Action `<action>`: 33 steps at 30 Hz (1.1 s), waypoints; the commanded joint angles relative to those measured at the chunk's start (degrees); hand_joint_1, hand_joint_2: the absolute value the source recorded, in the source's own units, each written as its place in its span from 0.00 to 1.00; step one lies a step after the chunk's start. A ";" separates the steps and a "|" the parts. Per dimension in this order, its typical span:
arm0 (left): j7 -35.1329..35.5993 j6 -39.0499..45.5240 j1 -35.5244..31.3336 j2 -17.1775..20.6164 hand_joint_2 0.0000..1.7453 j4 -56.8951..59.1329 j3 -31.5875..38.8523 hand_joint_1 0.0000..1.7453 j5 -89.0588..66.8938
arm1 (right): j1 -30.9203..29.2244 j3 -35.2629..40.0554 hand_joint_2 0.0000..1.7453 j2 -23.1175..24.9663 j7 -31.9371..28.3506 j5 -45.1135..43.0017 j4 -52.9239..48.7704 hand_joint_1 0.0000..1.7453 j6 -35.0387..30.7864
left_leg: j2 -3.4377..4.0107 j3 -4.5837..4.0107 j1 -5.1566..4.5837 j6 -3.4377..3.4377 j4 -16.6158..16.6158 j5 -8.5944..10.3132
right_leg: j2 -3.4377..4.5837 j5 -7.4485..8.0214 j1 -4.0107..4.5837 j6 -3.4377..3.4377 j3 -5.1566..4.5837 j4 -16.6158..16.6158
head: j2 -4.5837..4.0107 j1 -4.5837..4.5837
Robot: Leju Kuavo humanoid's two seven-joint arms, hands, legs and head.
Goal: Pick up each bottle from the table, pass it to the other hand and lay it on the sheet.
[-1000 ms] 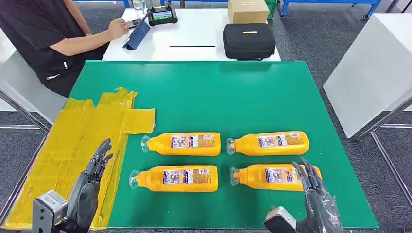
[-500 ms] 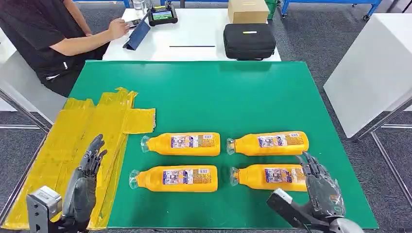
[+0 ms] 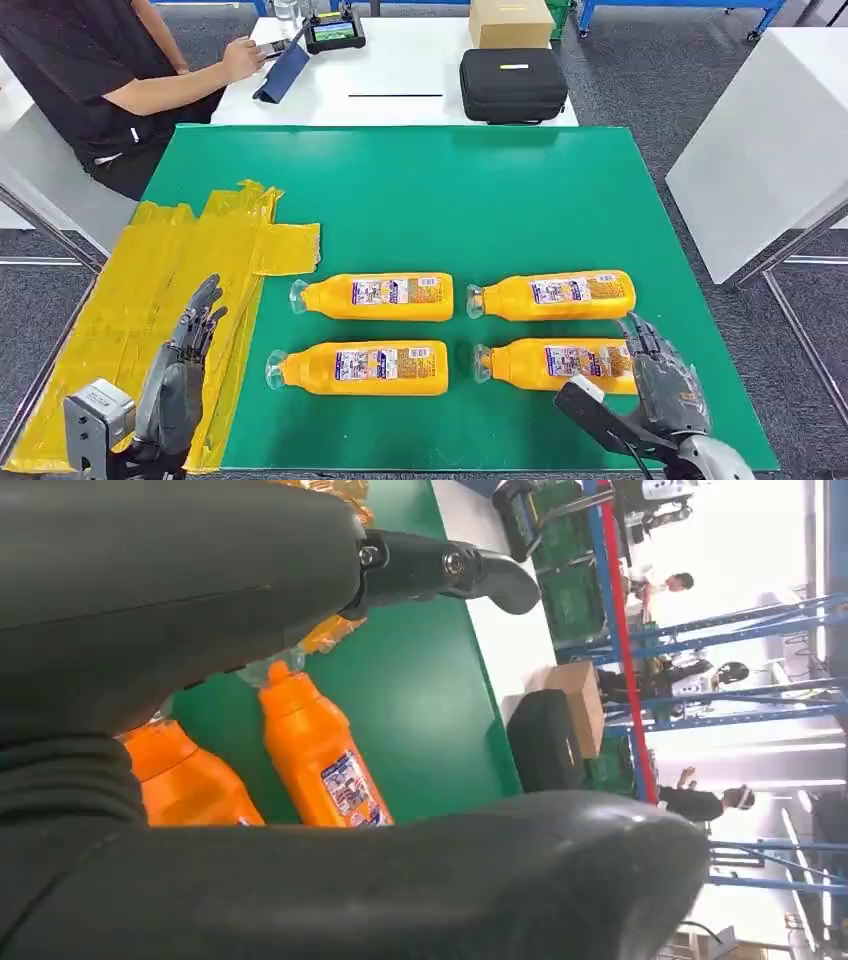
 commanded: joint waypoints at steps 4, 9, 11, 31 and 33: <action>0.75 0.25 -2.22 0.43 0.00 3.80 -1.16 0.00 0.54 | -6.74 6.72 1.00 0.44 -0.77 2.85 8.86 0.00 6.37 | 0.12 0.23 0.05 -0.16 -0.12 -0.02 | 0.03 0.01 0.04 0.00 0.22 -0.14 | 0.00 0.00; 0.85 0.41 -1.47 0.06 0.00 3.04 0.18 0.00 0.60 | -9.12 9.12 1.00 0.96 -0.15 4.65 10.46 0.00 9.17 | 0.14 0.22 0.06 -0.16 -0.11 -0.03 | 0.06 0.01 0.05 0.00 0.20 -0.12 | 0.00 -0.02; 0.85 0.72 -1.12 0.15 0.00 2.84 0.64 0.00 0.56 | -10.94 10.24 1.00 0.86 -0.30 5.54 12.30 0.00 10.22 | 0.16 0.27 0.08 -0.19 -0.11 -0.06 | 0.07 -0.01 0.07 0.00 0.25 -0.14 | 0.00 -0.02; 0.53 2.41 -1.96 1.64 0.00 4.02 0.36 0.00 2.56 | -11.18 16.15 1.00 -8.92 4.94 6.89 14.64 0.00 19.34 | -0.08 0.25 0.02 -0.15 -0.08 -0.03 | -0.14 -0.07 0.01 0.02 0.23 -0.08 | 0.00 -0.02; 0.53 2.66 -1.67 1.45 0.00 3.56 0.73 0.00 2.60 | -10.66 16.41 1.00 -9.55 5.17 6.97 14.59 0.00 19.71 | -0.08 0.24 0.02 -0.15 -0.07 -0.03 | -0.15 -0.07 0.01 0.01 0.21 -0.07 | 0.00 0.00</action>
